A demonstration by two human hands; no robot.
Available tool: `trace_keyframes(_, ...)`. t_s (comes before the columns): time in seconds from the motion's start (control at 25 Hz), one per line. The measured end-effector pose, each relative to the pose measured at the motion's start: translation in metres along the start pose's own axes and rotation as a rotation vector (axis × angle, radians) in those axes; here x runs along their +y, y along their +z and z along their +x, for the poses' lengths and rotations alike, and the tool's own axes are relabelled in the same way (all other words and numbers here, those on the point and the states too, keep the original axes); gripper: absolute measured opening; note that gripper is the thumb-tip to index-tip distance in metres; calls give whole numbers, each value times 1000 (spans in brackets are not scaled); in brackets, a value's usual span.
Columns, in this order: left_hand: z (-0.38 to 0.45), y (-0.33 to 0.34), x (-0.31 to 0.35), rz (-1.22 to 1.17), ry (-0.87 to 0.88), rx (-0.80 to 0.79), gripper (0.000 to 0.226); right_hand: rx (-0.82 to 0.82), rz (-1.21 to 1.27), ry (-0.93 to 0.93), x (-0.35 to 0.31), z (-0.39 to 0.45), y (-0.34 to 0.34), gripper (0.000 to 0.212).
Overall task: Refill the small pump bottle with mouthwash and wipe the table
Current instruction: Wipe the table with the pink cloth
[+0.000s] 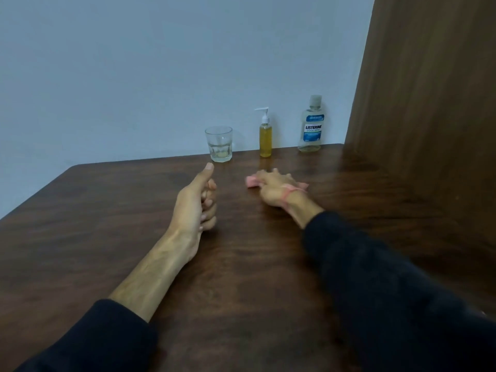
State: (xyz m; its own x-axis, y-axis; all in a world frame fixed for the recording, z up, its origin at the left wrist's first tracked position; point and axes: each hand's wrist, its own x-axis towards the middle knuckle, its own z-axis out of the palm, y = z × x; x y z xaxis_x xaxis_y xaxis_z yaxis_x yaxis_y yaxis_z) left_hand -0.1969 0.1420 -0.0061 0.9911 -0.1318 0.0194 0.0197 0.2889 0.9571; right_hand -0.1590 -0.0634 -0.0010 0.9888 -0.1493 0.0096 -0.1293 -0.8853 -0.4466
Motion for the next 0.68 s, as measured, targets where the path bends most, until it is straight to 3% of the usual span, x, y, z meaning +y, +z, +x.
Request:
trace_keyframes(0.16,-4,0,1,-77,74,108,50,-213,-46,-442,-66,-17,50,61)
trace_keyframes(0.28,-4,-4,4,-201,121,136,47,-300,-65,-626,-42,-13,47,76)
trace_keyframes(0.36,-2,-6,5,-223,107,136,46,-265,-74,-528,-3,11,23,80)
trace_keyframes(0.56,3,-2,4,-255,72,99,45,-51,-22,0,66,63,-39,60)
trace_keyframes(0.68,9,4,-1,-241,62,48,43,-112,-67,-39,19,42,-29,51)
